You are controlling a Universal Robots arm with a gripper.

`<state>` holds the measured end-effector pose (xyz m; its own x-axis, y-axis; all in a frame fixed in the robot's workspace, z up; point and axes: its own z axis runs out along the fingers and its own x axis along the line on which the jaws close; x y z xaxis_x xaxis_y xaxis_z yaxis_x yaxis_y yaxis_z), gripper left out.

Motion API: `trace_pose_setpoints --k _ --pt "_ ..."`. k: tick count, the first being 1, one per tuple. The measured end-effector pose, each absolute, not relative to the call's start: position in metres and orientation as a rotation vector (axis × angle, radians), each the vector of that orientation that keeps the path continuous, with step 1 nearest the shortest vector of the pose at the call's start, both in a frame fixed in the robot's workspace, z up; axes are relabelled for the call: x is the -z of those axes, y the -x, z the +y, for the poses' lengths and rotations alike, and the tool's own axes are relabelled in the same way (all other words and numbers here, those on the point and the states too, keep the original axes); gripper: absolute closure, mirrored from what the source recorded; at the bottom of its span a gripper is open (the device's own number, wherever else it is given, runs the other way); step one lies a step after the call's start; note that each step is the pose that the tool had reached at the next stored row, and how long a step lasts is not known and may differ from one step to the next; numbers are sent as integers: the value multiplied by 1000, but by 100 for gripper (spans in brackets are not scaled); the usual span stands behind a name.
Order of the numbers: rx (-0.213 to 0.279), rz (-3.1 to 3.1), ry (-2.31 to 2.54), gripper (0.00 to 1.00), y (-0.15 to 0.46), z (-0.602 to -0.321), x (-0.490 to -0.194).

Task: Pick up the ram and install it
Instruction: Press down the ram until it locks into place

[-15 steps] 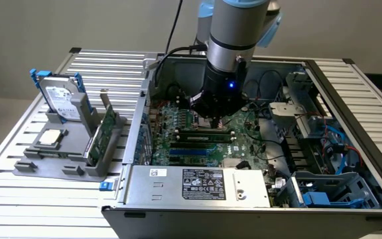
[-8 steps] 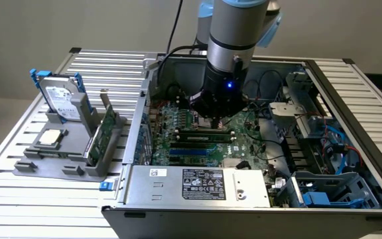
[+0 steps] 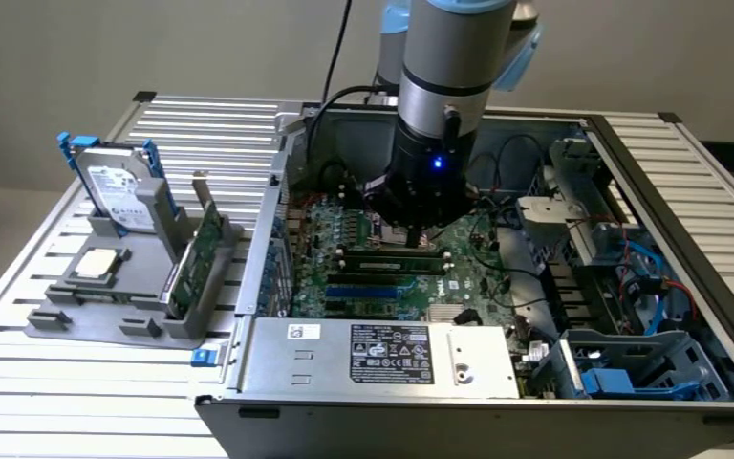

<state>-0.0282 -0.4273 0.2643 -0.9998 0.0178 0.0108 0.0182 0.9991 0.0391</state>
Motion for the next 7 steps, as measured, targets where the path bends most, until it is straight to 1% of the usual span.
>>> trace_pose_setpoints --k 7 --pt "61 -3127 44 89 28 -427 -264"
